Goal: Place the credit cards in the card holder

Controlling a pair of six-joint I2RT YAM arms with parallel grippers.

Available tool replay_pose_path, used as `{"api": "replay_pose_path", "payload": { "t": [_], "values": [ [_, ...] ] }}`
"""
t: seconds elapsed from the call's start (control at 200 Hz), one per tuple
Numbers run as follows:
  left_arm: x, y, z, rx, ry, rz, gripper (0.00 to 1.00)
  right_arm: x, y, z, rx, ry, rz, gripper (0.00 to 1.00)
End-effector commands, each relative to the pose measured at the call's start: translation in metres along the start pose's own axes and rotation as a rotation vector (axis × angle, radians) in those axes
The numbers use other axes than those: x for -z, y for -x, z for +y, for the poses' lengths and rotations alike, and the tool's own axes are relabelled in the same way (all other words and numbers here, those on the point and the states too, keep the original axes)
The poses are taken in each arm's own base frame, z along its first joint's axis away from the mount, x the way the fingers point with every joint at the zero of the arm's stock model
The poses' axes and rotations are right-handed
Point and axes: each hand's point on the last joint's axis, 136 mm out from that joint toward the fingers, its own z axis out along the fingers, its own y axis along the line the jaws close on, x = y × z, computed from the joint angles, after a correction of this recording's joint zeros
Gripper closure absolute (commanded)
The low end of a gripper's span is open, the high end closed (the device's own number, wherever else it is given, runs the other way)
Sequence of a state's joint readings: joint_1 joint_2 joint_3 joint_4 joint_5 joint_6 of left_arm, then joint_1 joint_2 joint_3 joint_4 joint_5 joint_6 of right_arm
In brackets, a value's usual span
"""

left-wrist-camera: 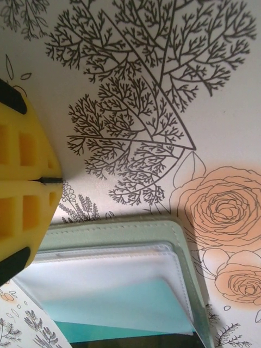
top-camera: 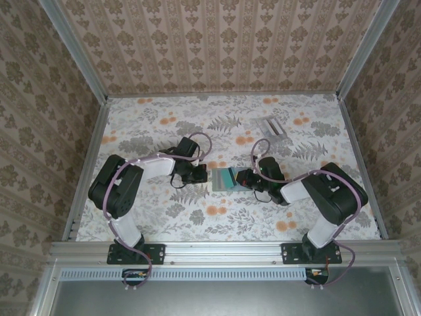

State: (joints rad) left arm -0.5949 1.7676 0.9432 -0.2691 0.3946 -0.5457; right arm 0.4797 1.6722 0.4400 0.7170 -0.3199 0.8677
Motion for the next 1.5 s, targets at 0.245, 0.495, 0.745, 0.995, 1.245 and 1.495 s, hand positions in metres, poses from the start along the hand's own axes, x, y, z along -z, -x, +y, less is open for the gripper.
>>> {"api": "replay_pose_path", "payload": {
  "t": [0.245, 0.495, 0.745, 0.995, 1.245, 1.495],
  "values": [
    [-0.006, -0.003, -0.005, -0.008, 0.004, -0.009, 0.98, 0.018, -0.002, -0.013, -0.023, -0.147, -0.079, 1.0],
    [-0.015, -0.006, -0.018, -0.007, -0.035, 0.001, 0.98, 0.005, -0.009, -0.005, -0.065, -0.117, -0.054, 1.0],
    [-0.02, -0.009, -0.023, 0.019, -0.052, -0.012, 0.99, -0.011, -0.018, 0.007, -0.112, -0.074, -0.031, 1.0],
    [-0.024, -0.014, -0.025, 0.09, -0.106, -0.023, 1.0, -0.025, -0.029, 0.018, -0.14, -0.083, -0.031, 1.0],
    [-0.02, -0.013, -0.026, 0.104, -0.117, -0.034, 1.0, -0.027, -0.037, 0.016, -0.139, -0.114, 0.004, 0.92],
    [-0.003, -0.009, -0.017, 0.084, -0.088, -0.049, 0.92, 0.004, -0.025, 0.012, -0.015, -0.246, 0.011, 0.69]
  ]
}}
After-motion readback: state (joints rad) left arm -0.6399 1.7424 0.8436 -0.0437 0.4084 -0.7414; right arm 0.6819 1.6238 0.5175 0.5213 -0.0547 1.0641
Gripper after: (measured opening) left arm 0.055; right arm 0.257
